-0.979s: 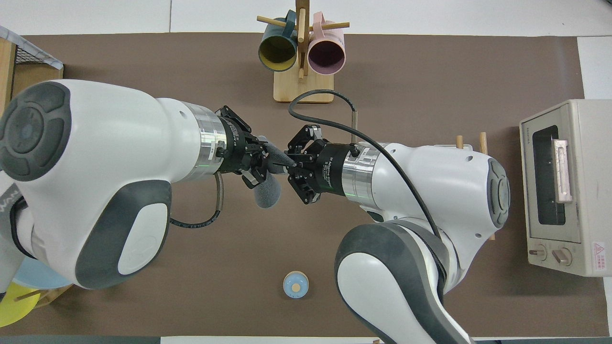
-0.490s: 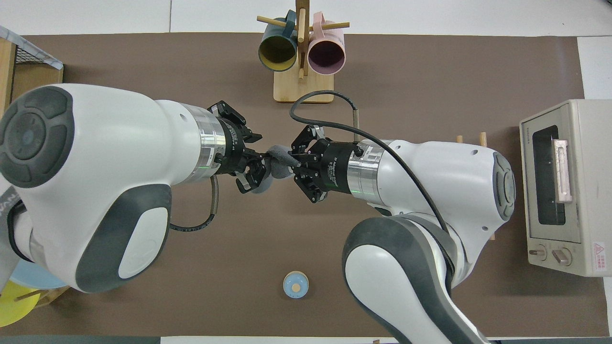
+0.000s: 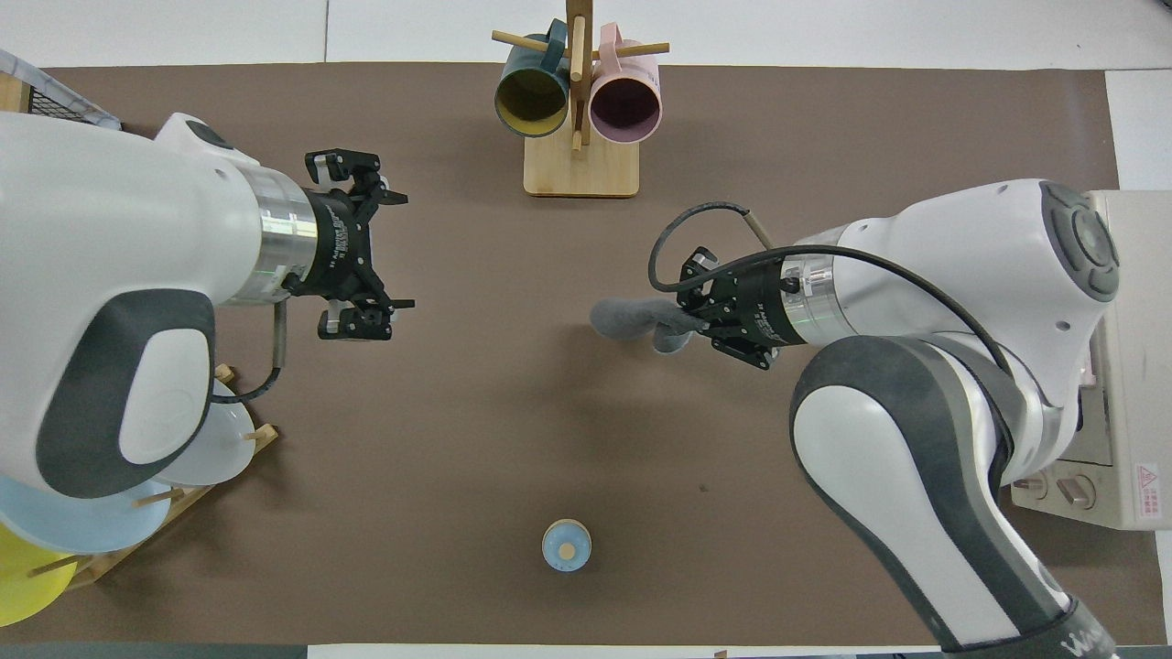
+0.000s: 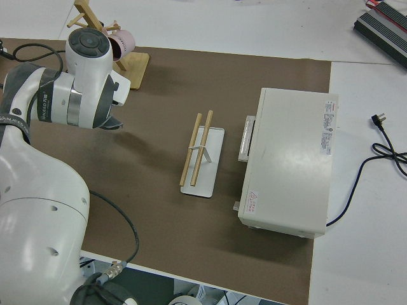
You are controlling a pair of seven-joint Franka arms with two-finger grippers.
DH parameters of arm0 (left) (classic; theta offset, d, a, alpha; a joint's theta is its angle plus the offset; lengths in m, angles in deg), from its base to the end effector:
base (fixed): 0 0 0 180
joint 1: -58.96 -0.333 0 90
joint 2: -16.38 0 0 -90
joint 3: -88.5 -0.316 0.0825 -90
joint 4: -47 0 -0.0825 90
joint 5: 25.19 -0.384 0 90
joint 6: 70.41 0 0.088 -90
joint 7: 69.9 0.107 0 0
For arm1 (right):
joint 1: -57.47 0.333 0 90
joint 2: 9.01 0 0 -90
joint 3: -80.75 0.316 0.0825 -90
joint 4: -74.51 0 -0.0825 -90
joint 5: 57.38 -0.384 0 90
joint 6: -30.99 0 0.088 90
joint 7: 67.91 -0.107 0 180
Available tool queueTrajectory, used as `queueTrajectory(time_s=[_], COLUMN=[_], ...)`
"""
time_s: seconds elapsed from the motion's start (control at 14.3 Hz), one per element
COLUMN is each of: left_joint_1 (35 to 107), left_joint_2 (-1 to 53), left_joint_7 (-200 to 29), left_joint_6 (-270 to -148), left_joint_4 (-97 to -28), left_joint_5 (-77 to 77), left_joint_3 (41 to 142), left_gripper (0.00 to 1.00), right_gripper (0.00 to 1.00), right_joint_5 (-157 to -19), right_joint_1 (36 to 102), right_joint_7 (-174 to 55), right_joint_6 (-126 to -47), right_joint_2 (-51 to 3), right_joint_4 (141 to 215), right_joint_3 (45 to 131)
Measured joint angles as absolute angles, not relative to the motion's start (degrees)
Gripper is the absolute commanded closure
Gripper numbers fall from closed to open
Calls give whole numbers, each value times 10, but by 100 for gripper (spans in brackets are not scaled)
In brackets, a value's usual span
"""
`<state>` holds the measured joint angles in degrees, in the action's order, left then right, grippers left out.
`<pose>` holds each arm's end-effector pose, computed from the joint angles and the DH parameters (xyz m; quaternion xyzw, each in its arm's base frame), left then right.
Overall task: Fold towel and hang on rack
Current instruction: 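Open the left gripper while the right gripper carries the towel away, then drape the towel over the wooden rods with the right gripper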
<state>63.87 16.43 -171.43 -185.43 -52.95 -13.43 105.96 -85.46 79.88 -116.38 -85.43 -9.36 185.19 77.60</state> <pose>0.5393 -0.2351 0.5842 0.7404 0.6521 -0.0252 0.1608 0.5317 0.2141 0.4957 -0.9132 0.3388 0.0858 0.2097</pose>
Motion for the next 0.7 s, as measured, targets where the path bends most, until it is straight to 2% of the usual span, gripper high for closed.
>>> queueTrajectory(time_s=[0.35, 0.7], left_joint_1=[560, 494], left_joint_2=[163, 160], left_joint_7=[-1401, -1059], left_joint_6=[-1837, -1785], left_joint_4=[-537, -531], left_joint_5=[-134, -150], left_joint_3=[1058, 1057], left_gripper=[0, 0], right_gripper=[100, 100], right_joint_5=[-732, -720], right_joint_1=[763, 679], right_joint_7=[-1065, -932], right_joint_6=[-758, -733], right_joint_2=[-81, -76], right_joint_4=[1852, 1864], right_joint_3=[776, 774])
